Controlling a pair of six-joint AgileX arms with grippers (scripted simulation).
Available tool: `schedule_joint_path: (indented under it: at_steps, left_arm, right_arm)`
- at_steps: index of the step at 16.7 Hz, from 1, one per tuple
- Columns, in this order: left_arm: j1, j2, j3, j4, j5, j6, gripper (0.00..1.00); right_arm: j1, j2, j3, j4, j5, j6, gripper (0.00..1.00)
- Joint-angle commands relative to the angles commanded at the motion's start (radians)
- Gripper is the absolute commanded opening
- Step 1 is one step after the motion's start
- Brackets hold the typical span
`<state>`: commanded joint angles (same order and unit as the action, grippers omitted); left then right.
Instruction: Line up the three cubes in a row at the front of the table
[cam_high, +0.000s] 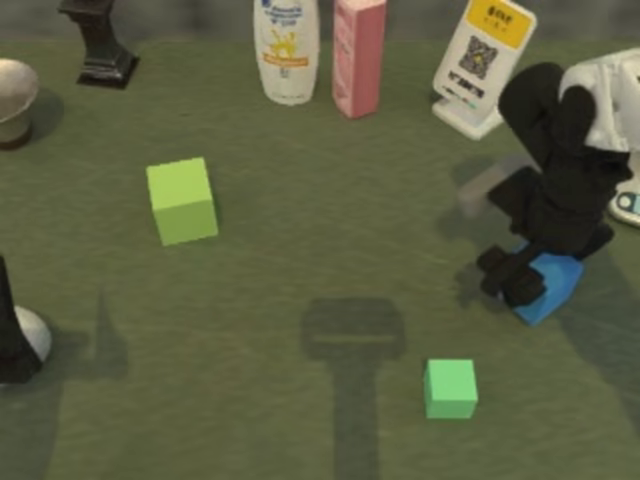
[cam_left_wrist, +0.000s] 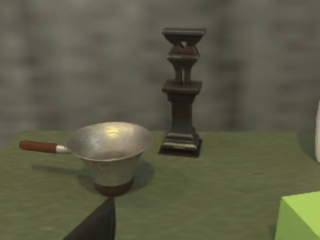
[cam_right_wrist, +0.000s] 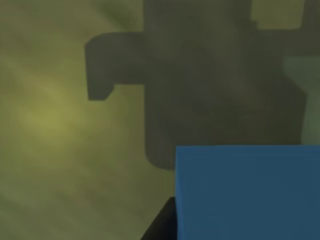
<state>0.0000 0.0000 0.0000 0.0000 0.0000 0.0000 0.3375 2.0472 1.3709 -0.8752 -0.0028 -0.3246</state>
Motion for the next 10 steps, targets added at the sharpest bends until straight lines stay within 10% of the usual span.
schedule_joint_path:
  at_steps: [10]
  left_arm:
    - [0.000,0.000,0.000,0.000,0.000,0.000,1.00]
  right_arm:
    - [0.003,-0.070,0.097,-0.171,-0.002,0.001,0.00]
